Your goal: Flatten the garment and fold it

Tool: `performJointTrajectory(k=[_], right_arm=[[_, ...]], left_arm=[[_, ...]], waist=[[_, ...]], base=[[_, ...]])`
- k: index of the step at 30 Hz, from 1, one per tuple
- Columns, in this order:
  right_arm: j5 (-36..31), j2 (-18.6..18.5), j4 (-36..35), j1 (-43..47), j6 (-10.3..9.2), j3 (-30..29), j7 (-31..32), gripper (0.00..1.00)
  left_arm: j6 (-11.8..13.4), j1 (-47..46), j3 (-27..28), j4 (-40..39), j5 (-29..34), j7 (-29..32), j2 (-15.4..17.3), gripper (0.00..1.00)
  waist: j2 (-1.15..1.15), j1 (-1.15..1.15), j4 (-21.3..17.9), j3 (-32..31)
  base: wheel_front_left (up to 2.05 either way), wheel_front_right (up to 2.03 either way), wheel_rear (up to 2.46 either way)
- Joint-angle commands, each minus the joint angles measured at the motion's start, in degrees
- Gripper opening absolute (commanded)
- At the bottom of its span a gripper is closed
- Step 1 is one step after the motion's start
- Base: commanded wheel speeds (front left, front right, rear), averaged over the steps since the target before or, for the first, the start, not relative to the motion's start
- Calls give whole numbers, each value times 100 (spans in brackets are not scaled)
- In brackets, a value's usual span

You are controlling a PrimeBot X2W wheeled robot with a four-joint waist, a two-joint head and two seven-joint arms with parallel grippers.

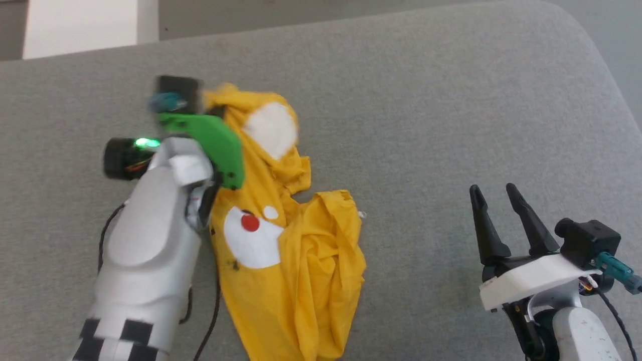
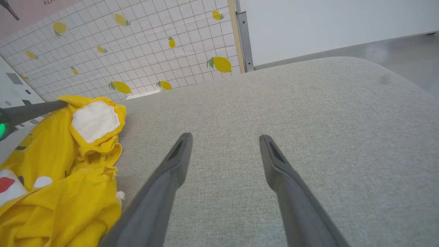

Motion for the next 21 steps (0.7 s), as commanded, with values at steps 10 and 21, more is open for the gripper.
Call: performJointTrajectory(k=[10,21], right_arm=[[-86,4,-131,329,-8,-196,214,100],[-105,4,-273,372,-8,-288,445,100]], left_arm=[[971,2748,1307,-1737,-649,-823,491,0],[987,4002,1271,-2644,-905,-624,253,100]], waist=[[0,-1,767,-645],[0,-1,1297,-643]], base=[[0,0,0],[0,0,0]])
